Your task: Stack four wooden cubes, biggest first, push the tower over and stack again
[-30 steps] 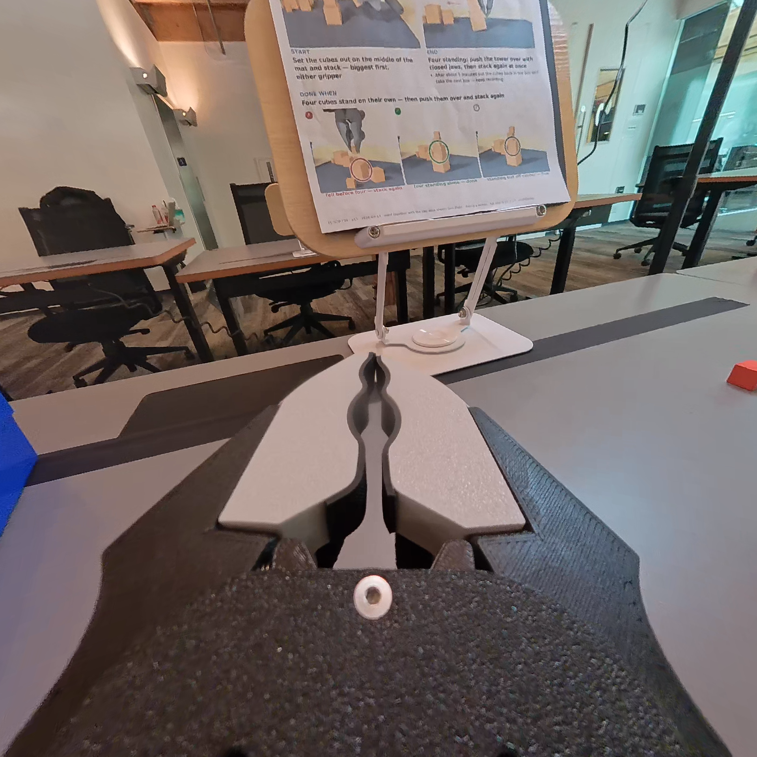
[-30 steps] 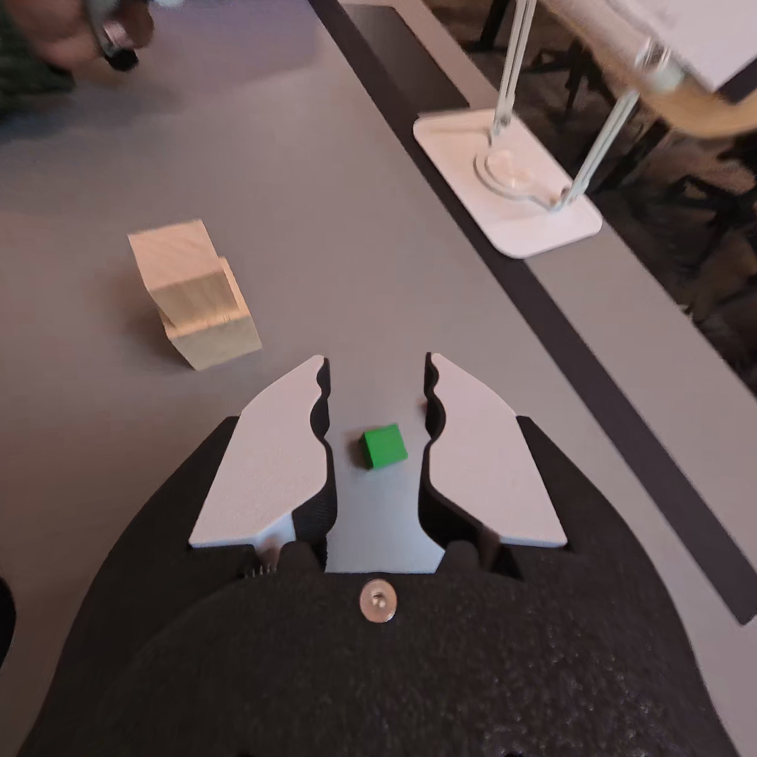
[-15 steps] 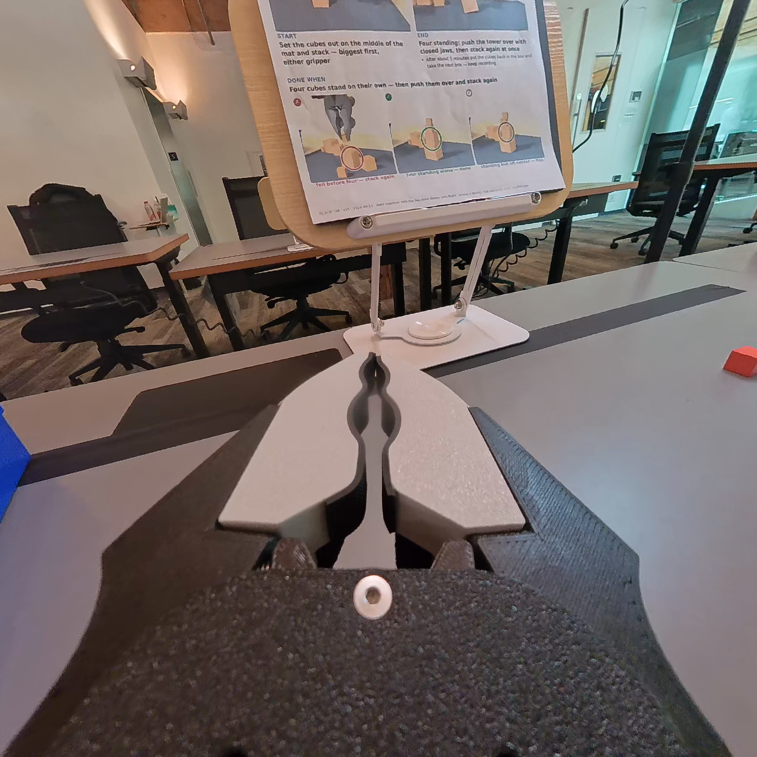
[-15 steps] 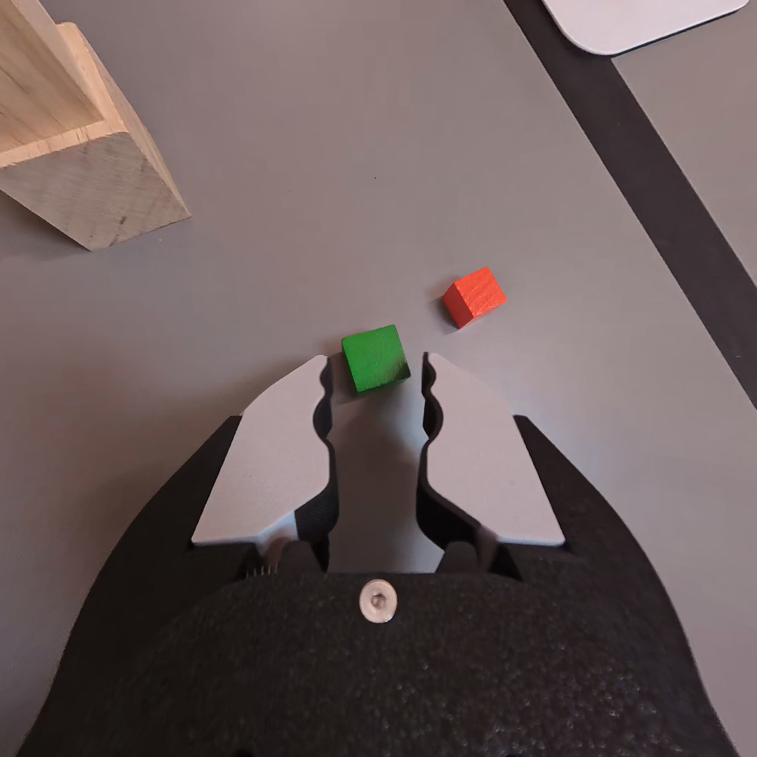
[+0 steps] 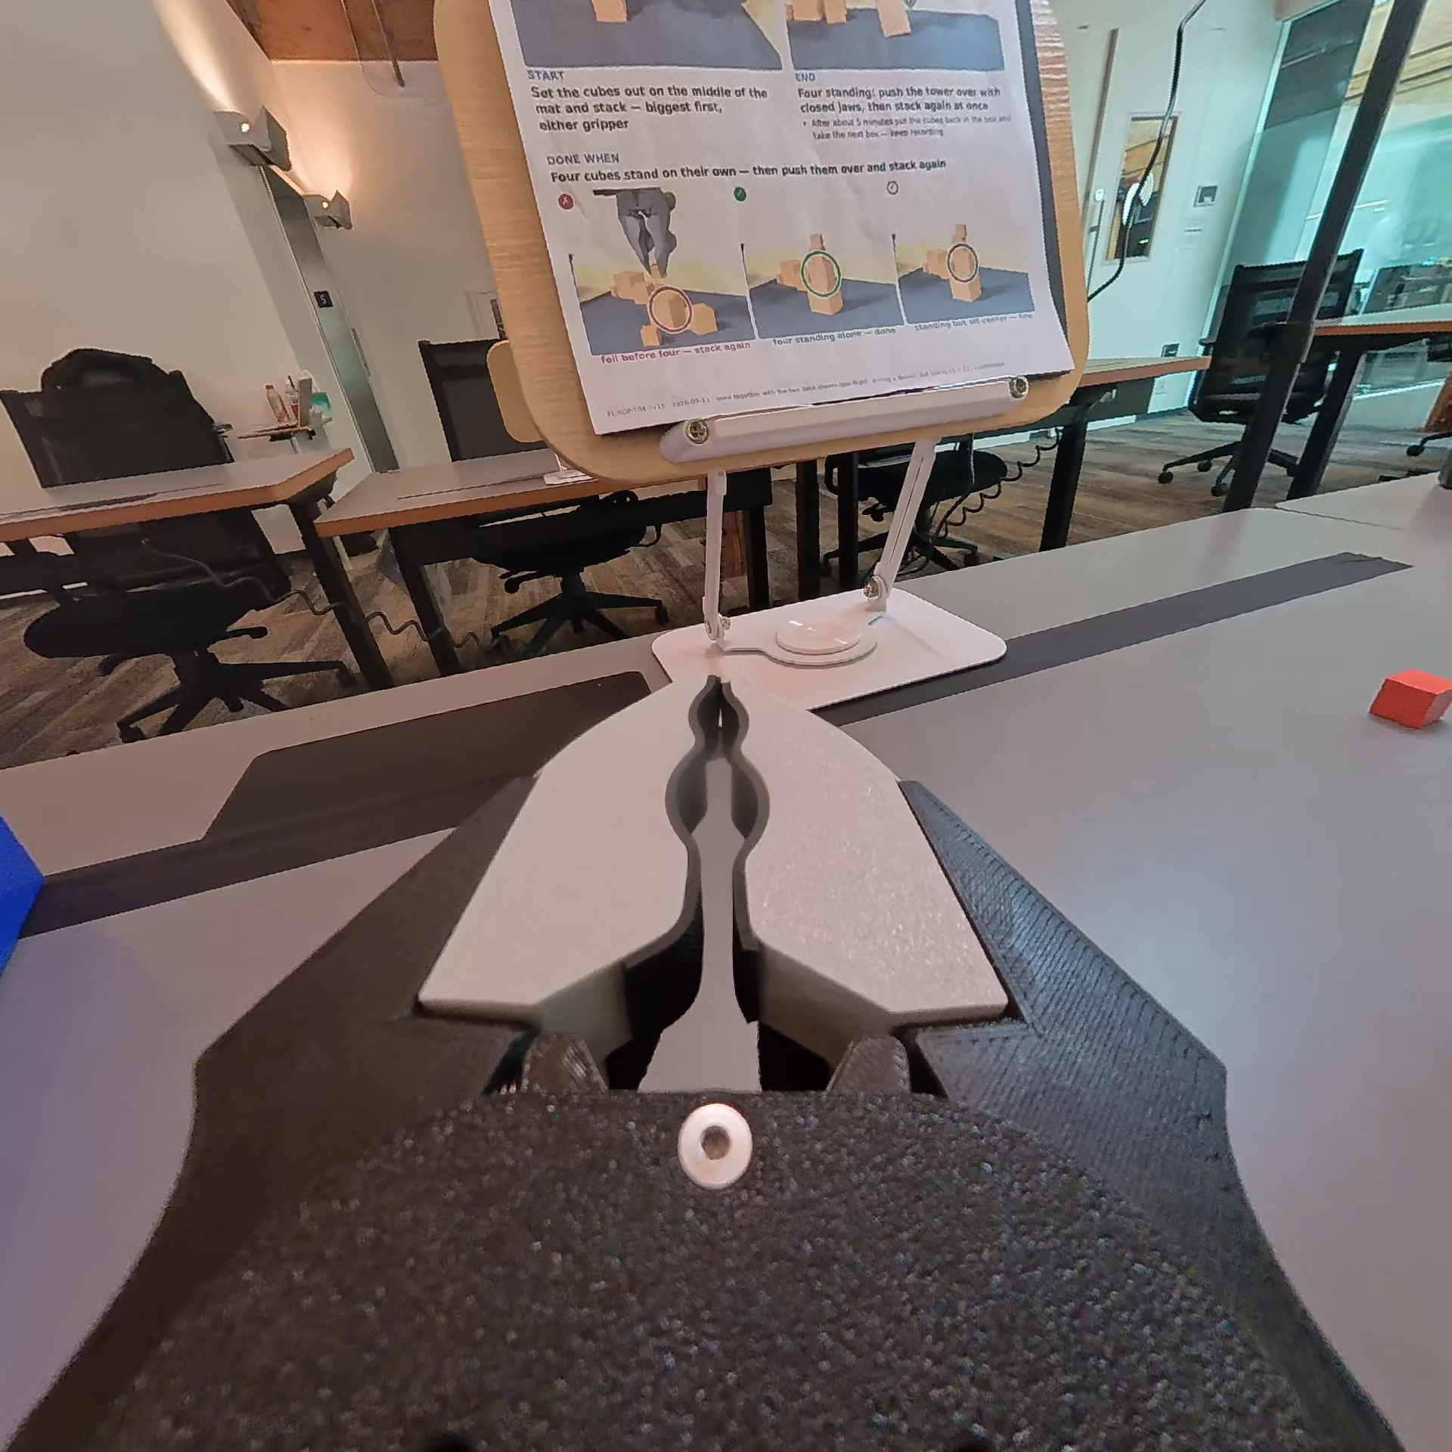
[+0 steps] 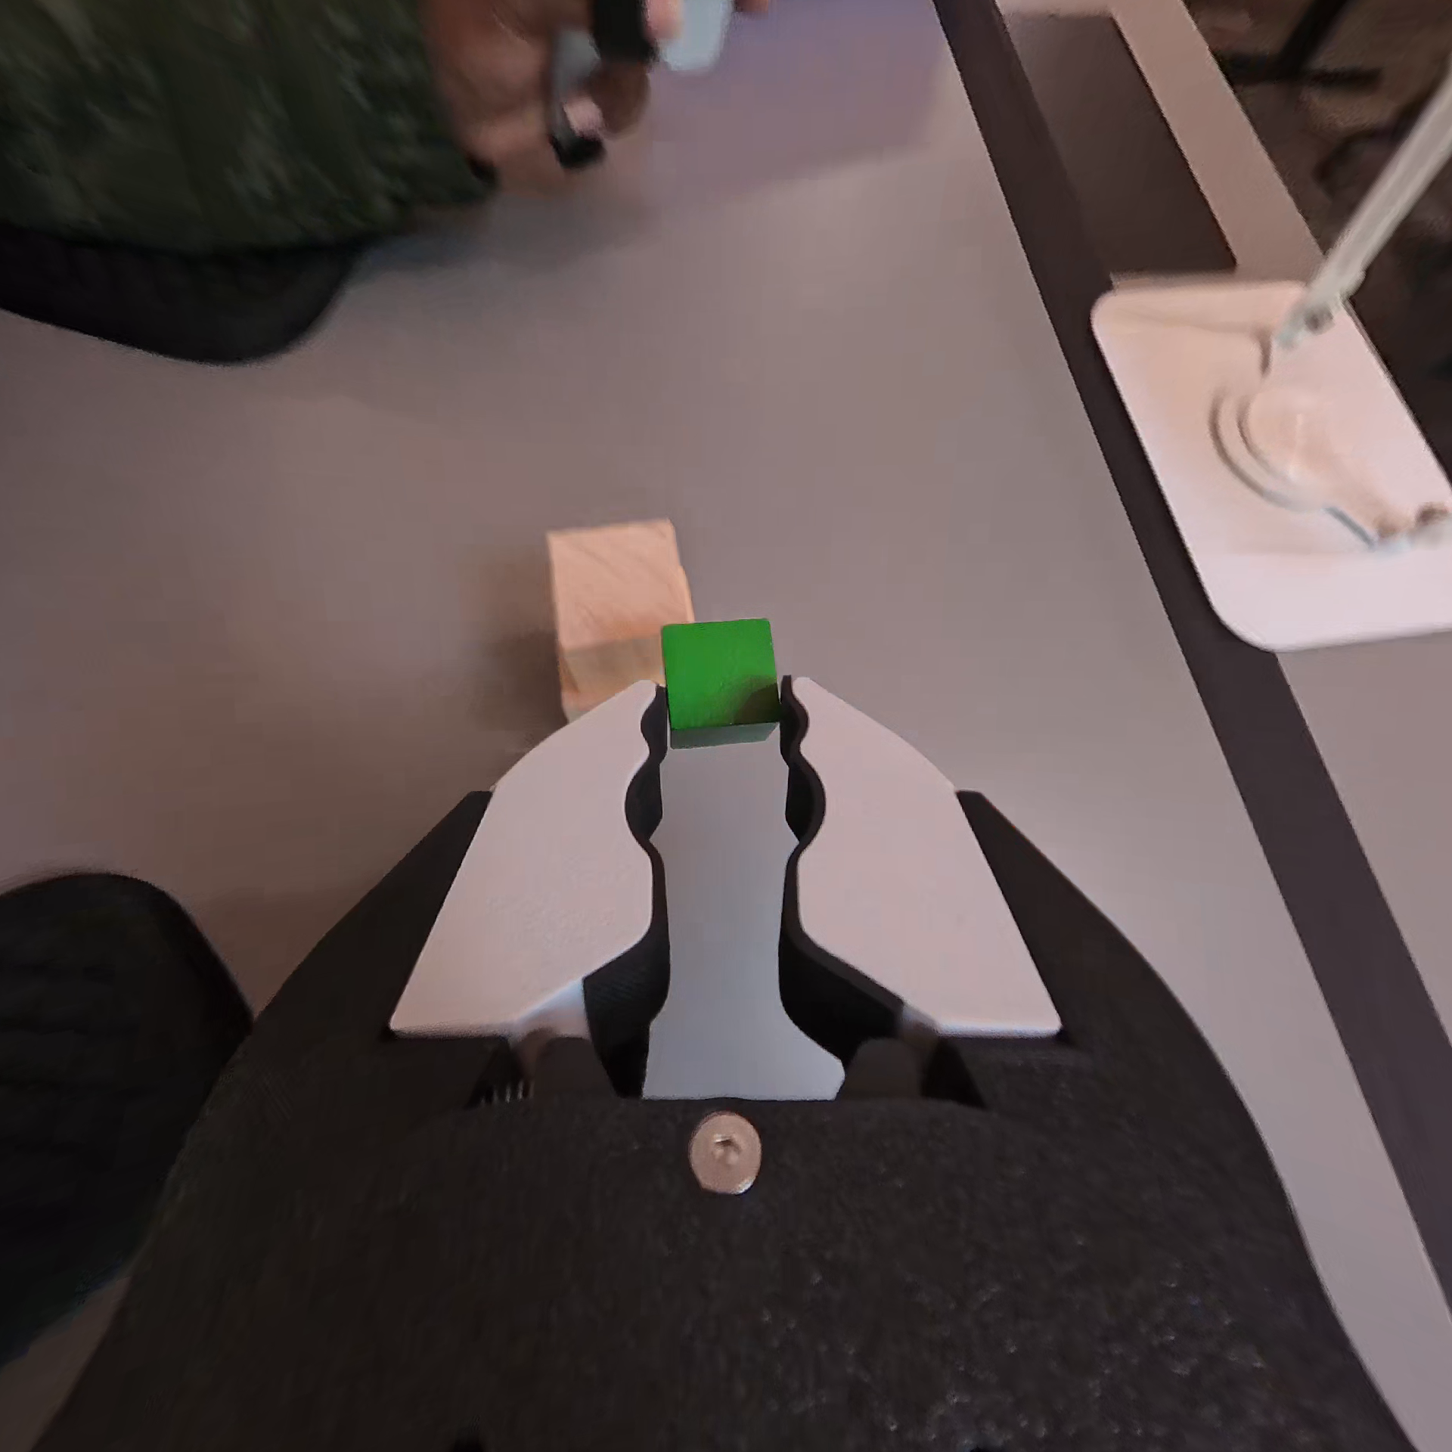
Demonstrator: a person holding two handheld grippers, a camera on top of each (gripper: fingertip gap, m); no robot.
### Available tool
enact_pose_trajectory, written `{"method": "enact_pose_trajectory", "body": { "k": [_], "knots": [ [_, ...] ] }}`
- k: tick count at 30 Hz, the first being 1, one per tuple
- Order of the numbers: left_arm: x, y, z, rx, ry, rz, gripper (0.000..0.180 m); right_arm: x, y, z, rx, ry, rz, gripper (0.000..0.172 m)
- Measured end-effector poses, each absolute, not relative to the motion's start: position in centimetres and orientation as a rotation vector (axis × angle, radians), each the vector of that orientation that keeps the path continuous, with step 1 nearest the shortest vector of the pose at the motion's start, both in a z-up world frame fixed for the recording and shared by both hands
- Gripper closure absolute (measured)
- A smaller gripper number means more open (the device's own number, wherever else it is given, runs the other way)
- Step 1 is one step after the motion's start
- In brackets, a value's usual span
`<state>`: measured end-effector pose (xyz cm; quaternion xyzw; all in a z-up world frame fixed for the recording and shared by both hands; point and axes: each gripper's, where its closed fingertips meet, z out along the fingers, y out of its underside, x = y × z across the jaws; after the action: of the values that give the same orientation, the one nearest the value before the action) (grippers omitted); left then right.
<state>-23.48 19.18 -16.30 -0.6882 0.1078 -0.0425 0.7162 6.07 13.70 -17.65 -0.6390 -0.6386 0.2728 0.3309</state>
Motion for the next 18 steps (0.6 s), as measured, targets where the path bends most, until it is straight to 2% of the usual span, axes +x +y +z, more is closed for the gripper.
{"method": "enact_pose_trajectory", "body": {
  "k": [4,18],
  "knots": [
    [-23.5,19.1,-16.1,-1.519,0.237,-0.099,0.180,3.4,12.0,-16.5,-1.609,-1.750,0.757,0.144],
    [-23.5,19.1,-16.0,-1.513,0.238,-0.105,0.180,1.9,11.3,-18.3,-1.661,-1.762,0.788,0.144]
  ]
}}
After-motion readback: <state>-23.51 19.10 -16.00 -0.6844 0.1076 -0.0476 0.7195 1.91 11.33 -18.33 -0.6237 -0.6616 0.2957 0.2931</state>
